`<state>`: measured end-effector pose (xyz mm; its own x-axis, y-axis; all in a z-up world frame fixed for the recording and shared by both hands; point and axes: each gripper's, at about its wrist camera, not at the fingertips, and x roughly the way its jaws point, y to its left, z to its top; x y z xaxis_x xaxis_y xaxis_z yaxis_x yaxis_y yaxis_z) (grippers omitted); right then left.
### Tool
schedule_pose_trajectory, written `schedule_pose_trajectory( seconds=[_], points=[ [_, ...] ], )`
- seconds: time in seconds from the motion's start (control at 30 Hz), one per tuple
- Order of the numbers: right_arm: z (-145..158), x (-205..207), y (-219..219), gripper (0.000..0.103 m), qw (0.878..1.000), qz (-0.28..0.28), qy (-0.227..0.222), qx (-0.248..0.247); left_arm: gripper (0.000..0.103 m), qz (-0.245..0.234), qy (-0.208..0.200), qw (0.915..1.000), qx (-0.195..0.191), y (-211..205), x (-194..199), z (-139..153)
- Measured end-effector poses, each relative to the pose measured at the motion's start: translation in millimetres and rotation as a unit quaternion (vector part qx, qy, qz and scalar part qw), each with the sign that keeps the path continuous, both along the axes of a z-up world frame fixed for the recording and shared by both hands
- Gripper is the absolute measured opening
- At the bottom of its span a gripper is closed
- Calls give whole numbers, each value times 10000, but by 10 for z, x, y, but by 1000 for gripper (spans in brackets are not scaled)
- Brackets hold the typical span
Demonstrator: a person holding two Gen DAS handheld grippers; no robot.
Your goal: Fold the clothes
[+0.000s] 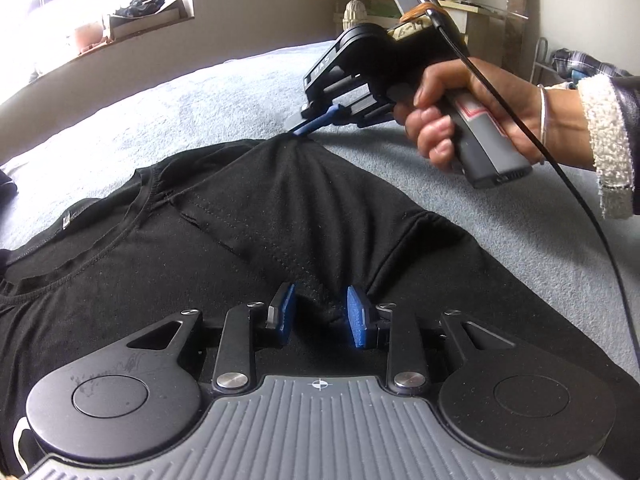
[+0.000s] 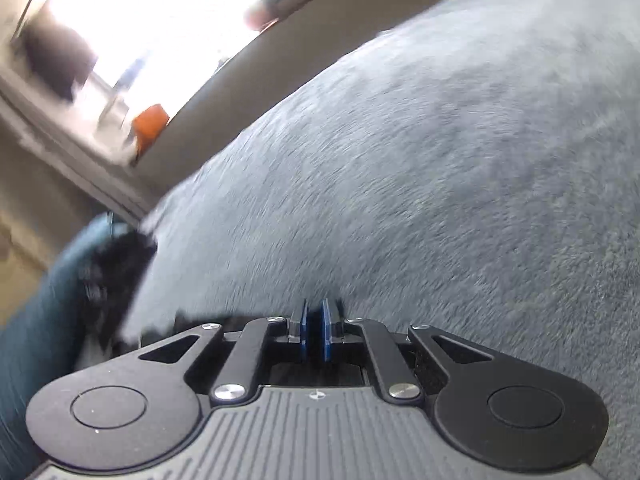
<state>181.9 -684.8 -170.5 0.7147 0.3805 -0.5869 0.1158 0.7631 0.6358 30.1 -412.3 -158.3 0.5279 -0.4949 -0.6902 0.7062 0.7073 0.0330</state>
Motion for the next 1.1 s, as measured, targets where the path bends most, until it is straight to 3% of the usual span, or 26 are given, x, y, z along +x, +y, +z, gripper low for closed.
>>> schedule_pose_trajectory(
  seconds=[0.1, 0.2, 0.33, 0.47, 0.53, 0.63, 0.7, 0.8, 0.9, 1.0, 1.1],
  points=[
    [-66, -89, -187, 8, 9967, -383, 181, 687, 30, -1, 108, 9999, -67, 33, 40, 9],
    [-142, -213, -363, 9, 9858, -643, 348, 1510, 32, 57, 450, 9988, -198, 92, 149, 49],
    [-289, -357, -394, 10, 9611, -263, 473, 2710, 35, 185, 1112, 9935, -151, 212, 365, 196],
    [-580, -295, -268, 11, 9374, 87, 853, 3374, 36, 634, 1436, 9865, 470, 407, 629, 408],
    [-725, -255, -219, 11, 9286, 127, 957, 3583, 36, 962, 1308, 9826, 906, 533, 747, 558],
    [-775, -253, -275, 12, 9075, 128, 676, 4144, 37, 1408, 1050, 9747, 1382, 783, 837, 804],
    [-707, -261, -288, 13, 9119, 257, 588, 4053, 38, 1681, 857, 9678, 1669, 962, 865, 961],
    [-488, -329, -167, 13, 9383, 849, 435, 3325, 39, 1996, 906, 9558, 1961, 1279, 864, 1080],
    [-282, -461, 63, 13, 9542, 1547, 314, 2542, 39, 2086, 973, 9468, 2249, 1522, 717, 1069],
    [-145, -599, 286, 14, 9592, 2141, 314, 1818, 40, 2144, 1034, 9375, 2539, 1753, 548, 1042],
    [-71, -783, 498, 14, 9569, 2578, 377, 1279, 40, 2277, 1173, 9361, 2410, 1949, 373, 1037]
  ],
)
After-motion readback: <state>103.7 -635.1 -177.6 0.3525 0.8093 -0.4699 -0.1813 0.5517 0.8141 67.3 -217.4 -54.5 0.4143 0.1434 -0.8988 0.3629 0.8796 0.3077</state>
